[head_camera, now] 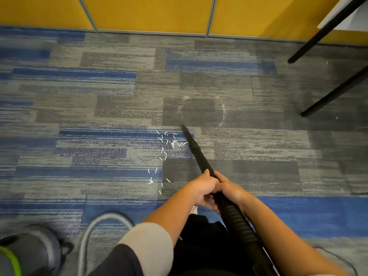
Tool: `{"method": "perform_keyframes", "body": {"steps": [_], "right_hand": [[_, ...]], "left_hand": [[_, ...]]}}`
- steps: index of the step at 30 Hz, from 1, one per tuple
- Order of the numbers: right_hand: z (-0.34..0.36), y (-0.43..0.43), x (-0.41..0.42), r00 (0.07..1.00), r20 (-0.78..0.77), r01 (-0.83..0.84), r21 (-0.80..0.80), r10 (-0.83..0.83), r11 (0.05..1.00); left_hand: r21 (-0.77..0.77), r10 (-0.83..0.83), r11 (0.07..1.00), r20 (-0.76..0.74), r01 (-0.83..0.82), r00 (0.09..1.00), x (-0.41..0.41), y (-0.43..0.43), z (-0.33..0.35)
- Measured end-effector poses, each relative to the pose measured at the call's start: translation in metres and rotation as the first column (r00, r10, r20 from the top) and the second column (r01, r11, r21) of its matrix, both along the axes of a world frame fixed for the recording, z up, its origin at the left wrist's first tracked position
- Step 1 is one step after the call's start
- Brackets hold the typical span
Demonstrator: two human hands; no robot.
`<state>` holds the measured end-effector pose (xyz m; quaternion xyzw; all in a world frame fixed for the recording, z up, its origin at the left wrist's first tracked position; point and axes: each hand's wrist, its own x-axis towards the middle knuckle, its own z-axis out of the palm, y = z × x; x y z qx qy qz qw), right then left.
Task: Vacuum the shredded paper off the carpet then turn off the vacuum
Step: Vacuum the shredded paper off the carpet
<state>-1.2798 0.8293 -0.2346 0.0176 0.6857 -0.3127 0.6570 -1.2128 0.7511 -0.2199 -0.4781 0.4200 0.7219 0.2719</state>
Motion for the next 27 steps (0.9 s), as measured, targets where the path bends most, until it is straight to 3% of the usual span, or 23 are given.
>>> {"method": "perform_keyframes", "body": {"steps": [27], "right_hand": [[-0.013, -0.016, 0.043, 0.982, 0.015, -0.19, -0.025, 0.191, 0.981]], "left_hand": [[0.007, 0.109, 0.994, 0.038, -0.109, 0.993, 0.055, -0.008, 0.009]]}}
